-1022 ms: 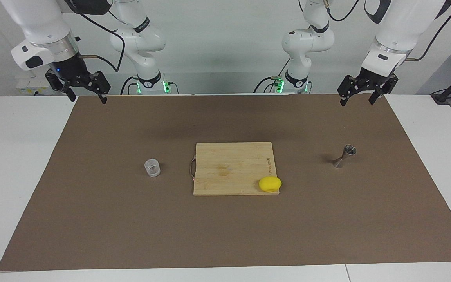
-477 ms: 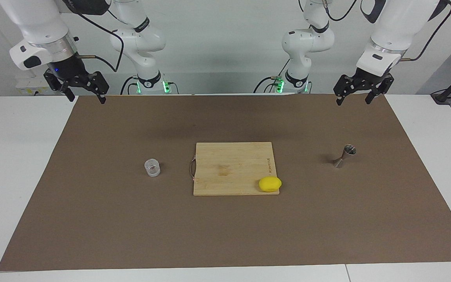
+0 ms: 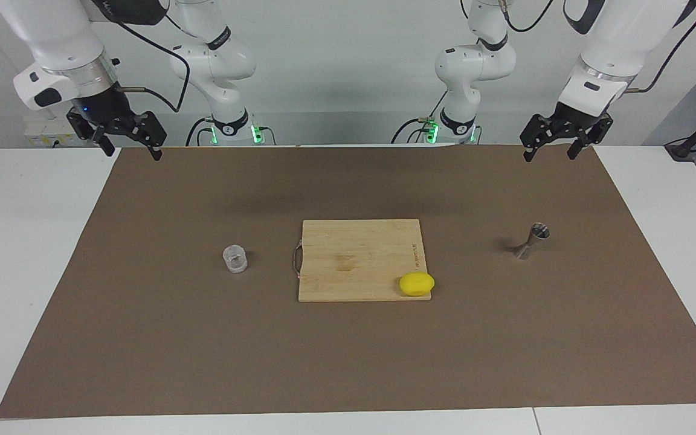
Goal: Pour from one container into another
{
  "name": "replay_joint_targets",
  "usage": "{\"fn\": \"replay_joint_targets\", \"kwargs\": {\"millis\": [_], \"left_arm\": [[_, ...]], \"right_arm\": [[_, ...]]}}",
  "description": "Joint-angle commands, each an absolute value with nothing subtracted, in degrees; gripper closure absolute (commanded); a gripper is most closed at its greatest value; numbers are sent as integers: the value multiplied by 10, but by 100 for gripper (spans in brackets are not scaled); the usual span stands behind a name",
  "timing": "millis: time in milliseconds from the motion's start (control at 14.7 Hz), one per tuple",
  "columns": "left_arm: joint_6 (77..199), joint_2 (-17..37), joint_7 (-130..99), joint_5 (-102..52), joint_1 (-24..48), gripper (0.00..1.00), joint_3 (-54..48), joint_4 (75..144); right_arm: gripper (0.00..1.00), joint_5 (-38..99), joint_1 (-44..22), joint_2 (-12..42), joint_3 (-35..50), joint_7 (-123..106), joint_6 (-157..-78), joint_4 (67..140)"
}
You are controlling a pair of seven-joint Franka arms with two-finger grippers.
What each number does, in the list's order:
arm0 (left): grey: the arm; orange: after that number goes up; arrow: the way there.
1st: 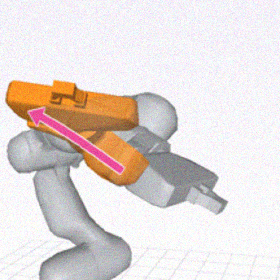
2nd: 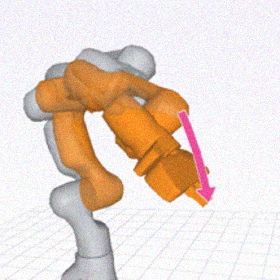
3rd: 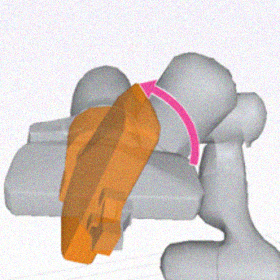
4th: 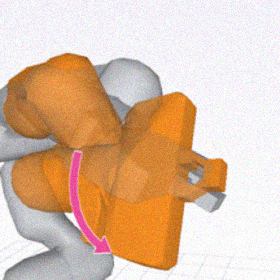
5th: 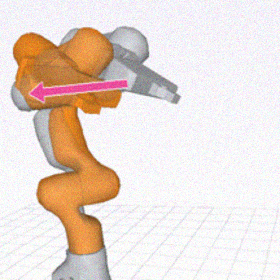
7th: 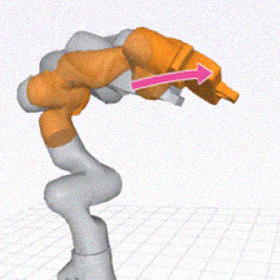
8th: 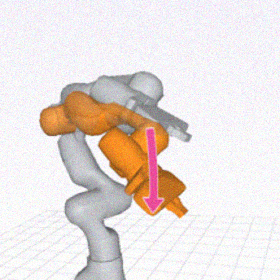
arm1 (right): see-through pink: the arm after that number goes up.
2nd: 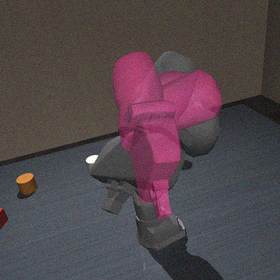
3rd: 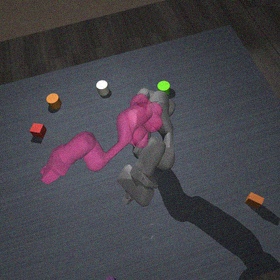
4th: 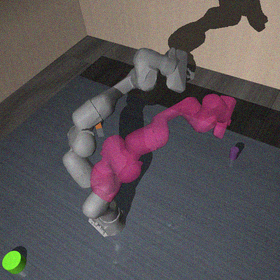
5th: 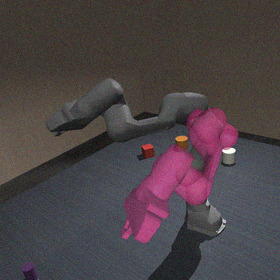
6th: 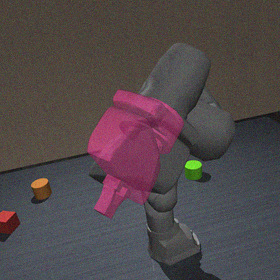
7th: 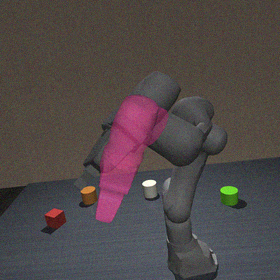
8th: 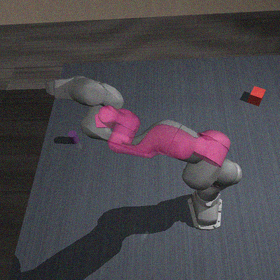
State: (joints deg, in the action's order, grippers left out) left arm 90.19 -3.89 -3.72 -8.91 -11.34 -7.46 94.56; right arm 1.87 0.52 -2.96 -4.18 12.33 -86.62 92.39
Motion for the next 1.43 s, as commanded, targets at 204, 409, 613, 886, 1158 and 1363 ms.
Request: {"fn": "replay_joint_targets", "kwargs": {"millis": [204, 409, 613, 886, 1158, 1363], "left_arm": [[909, -12, -27, -119, -183, 0, -77, 979], [910, 14, 49, -222, -241, 0, -77, 979], [908, 43, 160, -247, -260, 0, -77, 978], [904, 77, 401, -329, -303, 0, -77, 980], [895, 136, 586, -397, -334, 0, -79, 966], [893, 148, 688, -419, -335, 0, -80, 964]], "right_arm": [[0, 136, 96, -53, -40, 223, -874, 983], [0, 185, 117, -46, -40, 224, -903, 1014], [0, 224, 142, -34, -40, 282, -942, 1035], [0, 244, 125, 5, -38, 375, -948, 1067], [0, 314, 120, 68, -38, 387, -953, 1064], [0, 357, 121, 99, -36, 475, -954, 1063]]}}
